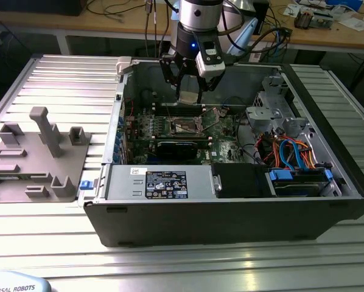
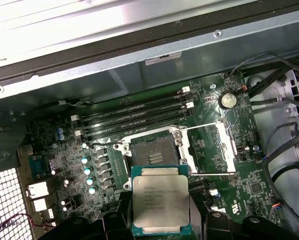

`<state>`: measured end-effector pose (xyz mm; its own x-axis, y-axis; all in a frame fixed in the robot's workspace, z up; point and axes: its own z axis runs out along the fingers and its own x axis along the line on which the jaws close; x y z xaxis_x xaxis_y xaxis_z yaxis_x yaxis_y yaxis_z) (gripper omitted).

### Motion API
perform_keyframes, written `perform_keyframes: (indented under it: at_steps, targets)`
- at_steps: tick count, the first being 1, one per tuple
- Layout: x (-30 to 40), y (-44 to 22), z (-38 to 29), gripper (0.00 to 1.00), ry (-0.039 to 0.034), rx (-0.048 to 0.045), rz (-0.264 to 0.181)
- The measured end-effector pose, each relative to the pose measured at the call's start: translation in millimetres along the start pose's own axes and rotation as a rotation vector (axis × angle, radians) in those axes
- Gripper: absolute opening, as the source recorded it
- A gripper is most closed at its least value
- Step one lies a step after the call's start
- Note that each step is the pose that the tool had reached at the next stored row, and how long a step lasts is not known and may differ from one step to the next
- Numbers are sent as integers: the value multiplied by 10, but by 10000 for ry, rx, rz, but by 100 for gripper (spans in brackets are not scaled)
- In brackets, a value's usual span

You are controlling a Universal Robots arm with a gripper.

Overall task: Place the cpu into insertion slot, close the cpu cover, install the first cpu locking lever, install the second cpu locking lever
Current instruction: 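Place the cpu into insertion slot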

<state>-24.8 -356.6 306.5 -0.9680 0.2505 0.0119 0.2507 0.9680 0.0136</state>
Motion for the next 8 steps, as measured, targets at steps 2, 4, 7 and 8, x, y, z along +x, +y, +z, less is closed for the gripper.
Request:
perform_keyframes:
  at_steps: [2, 4, 7, 8]
  targets:
    - [0, 0, 2, 54, -1, 3, 25]
    - [0, 0, 4, 54, -3, 6, 57]
    - [0, 0, 7, 54, -4, 11, 96]
    - [0, 0, 9, 54, -5, 13, 117]
